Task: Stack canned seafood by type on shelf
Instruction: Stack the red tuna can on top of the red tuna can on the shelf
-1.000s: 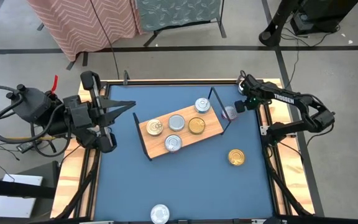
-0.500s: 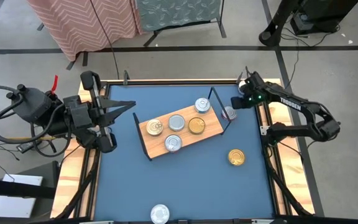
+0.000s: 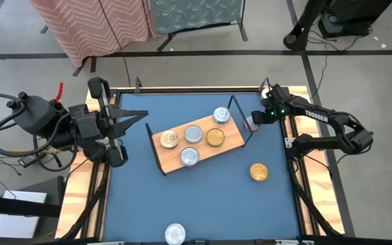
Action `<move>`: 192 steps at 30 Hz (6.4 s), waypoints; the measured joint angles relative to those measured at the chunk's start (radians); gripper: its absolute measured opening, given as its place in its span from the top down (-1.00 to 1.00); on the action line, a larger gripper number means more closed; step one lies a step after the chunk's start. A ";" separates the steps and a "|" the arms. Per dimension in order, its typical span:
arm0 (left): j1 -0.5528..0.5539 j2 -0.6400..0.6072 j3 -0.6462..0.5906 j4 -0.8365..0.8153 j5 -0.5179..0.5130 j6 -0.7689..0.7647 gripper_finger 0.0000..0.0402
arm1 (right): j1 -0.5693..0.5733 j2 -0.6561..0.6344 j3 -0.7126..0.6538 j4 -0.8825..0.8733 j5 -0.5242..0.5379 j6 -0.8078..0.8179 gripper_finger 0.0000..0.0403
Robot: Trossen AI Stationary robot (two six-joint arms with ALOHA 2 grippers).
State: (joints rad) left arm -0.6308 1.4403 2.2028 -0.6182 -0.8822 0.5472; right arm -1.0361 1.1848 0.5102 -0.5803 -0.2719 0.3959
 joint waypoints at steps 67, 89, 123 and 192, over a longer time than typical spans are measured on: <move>0.012 0.000 0.000 0.048 -0.001 0.055 0.97 | 0.173 -0.055 0.155 -0.209 0.186 0.024 1.00; 0.007 0.000 0.000 0.046 0.000 0.055 0.97 | 0.169 -0.074 0.039 -0.112 0.164 0.085 1.00; 0.007 0.000 0.000 0.043 -0.001 0.055 0.97 | 0.181 -0.057 -0.080 -0.049 0.144 0.175 1.00; 0.007 0.026 0.000 0.036 0.000 0.032 0.97 | 0.187 0.105 0.539 -0.625 0.169 -0.928 -0.66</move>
State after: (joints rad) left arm -0.6239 1.4662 2.2024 -0.5819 -0.8822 0.5796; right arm -0.8490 1.2897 1.0496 -1.2050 -0.1032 -0.5326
